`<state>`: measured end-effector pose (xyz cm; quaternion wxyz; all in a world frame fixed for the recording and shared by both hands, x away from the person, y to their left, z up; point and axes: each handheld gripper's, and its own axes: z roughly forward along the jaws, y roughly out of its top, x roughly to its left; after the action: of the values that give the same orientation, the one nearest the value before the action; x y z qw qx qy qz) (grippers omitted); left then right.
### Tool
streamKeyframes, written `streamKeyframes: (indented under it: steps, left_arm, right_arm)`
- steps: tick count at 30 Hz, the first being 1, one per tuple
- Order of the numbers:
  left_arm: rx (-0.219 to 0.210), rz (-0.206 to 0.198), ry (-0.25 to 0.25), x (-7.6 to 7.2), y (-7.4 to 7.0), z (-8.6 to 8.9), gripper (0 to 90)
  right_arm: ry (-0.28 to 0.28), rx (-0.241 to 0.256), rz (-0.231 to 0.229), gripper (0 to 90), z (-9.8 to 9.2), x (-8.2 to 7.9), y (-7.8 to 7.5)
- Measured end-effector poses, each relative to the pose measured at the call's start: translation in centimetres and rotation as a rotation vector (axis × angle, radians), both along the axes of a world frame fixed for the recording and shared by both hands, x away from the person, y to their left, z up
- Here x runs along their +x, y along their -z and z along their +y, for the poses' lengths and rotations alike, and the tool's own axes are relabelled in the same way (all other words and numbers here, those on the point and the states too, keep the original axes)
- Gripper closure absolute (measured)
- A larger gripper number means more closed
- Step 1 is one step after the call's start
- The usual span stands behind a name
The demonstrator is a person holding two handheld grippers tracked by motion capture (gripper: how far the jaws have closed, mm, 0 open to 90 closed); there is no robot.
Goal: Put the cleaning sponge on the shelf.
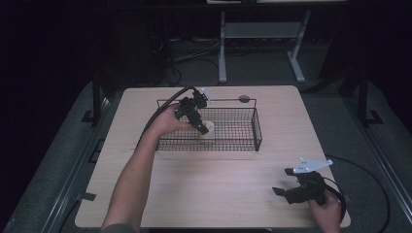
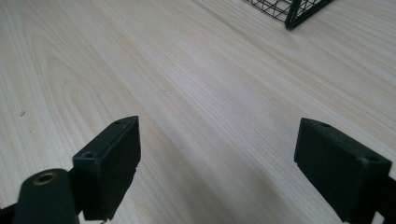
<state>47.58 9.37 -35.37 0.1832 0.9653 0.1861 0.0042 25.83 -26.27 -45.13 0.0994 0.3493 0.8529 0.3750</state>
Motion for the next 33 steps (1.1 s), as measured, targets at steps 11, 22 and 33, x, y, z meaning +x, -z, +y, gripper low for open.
streamKeyframes:
  steps: [11, 22, 33]
  left_arm:
    - [-0.014, -0.030, 0.031, -2.0, -1.1, 0.4, 20.7]
    - [-0.044, -0.026, 0.027, -3.3, -1.0, 1.9, 20.3]
    - [-0.069, -0.063, 0.040, -5.8, -1.8, 3.1, 20.3]
  right_arm:
    - [-0.003, -0.004, 0.000, 14.2, 0.2, 0.0, 0.0]
    - [-0.001, -0.012, -0.004, 14.2, 0.3, -0.1, -0.1]
    - [0.010, -0.013, -0.002, 14.2, 0.4, 0.0, -0.1]
